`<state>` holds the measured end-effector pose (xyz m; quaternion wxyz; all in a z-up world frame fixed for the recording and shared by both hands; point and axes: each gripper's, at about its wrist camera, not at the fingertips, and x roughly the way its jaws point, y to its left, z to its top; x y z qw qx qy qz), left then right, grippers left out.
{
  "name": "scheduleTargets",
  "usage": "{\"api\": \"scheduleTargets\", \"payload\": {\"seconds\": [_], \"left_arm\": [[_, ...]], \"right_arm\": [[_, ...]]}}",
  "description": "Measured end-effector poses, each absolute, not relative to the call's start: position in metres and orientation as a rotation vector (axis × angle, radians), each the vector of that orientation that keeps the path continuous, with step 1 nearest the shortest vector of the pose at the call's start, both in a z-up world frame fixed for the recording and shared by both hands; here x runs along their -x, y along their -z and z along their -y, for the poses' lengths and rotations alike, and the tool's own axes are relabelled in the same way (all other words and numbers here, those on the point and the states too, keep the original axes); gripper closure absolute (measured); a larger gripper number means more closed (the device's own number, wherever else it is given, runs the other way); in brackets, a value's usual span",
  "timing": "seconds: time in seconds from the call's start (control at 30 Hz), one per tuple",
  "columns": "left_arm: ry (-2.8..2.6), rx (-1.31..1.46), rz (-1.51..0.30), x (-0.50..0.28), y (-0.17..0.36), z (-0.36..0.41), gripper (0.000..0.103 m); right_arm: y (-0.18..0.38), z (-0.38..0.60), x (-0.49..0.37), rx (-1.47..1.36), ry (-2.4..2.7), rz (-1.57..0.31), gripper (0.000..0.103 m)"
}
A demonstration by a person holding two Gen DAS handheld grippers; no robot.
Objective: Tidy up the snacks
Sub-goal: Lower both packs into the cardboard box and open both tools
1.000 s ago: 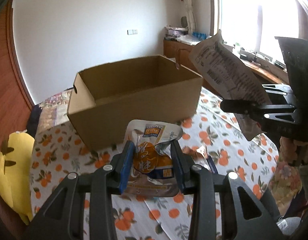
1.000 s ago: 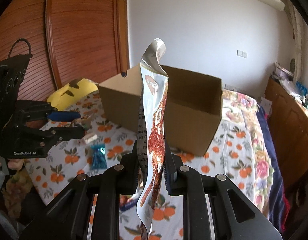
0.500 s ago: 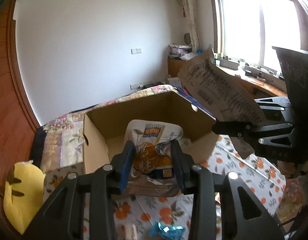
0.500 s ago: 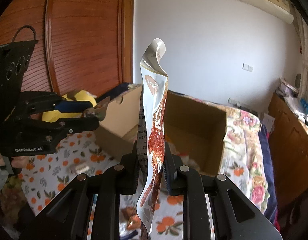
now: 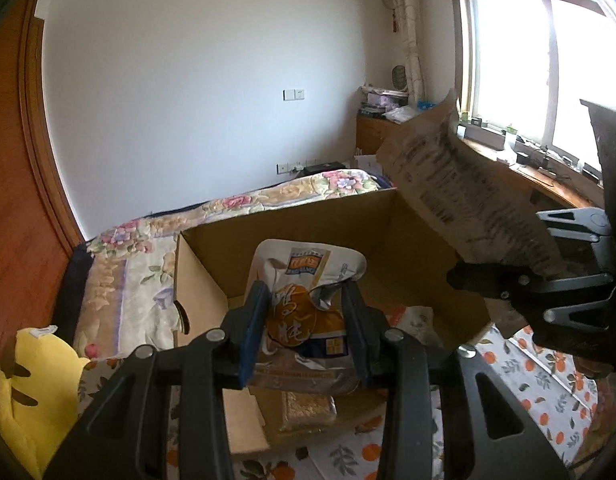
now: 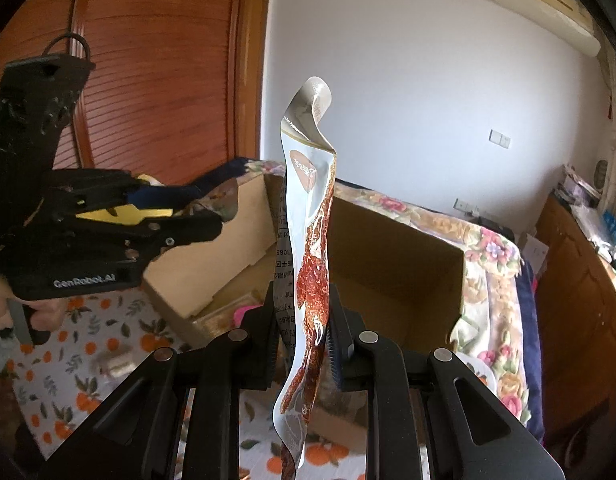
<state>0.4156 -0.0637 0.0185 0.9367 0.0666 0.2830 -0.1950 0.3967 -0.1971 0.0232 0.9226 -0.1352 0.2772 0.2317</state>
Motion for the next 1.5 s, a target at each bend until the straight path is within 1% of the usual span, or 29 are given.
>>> {"api": "scheduleTargets", "payload": {"seconds": [0.2, 0.4, 0.73, 0.93, 1.0, 1.13, 1.17, 1.2, 1.23, 1.5], "left_arm": [[0.395, -0.123, -0.623, -0.428, 0.003, 0.066, 0.066], [0.391, -0.137, -0.653, -0.432, 0.013, 0.072, 0.065], [0.412, -0.154, -0.653, -0.426, 0.011, 0.074, 0.06], [0.435, -0.172, -0.645, -0.409, 0.008, 0.078, 0.059], [0.435, -0.167, -0.643, -0.403, 0.007, 0.076, 0.059], [0.449, -0.162, -0.647, -0.391, 0.004, 0.072, 0.059], [0.448, -0.163, -0.647, -0.389, 0.004, 0.07, 0.059], [0.445, -0.164, -0.649, -0.385, 0.004, 0.069, 0.059], [0.443, -0.164, -0.648, -0.381, 0.003, 0.068, 0.059], [0.429, -0.136, -0.65, -0.342, 0.002, 0.053, 0.058]], "right_arm": [[-0.013, 0.192, -0.416, 0.284, -0.454, -0.571, 0.085], [-0.003, 0.191, -0.429, 0.265, -0.439, -0.589, 0.085], [0.023, 0.187, -0.447, 0.271, -0.409, -0.669, 0.085], [0.026, 0.191, -0.449, 0.252, -0.397, -0.699, 0.084], [0.03, 0.19, -0.453, 0.249, -0.398, -0.718, 0.082], [0.029, 0.196, -0.453, 0.244, -0.384, -0.719, 0.082], [0.027, 0.197, -0.451, 0.24, -0.376, -0.713, 0.08], [0.026, 0.197, -0.45, 0.24, -0.371, -0.71, 0.074], [0.025, 0.197, -0.449, 0.239, -0.365, -0.705, 0.071], [-0.001, 0.213, -0.4, 0.189, -0.372, -0.644, 0.071]]}}
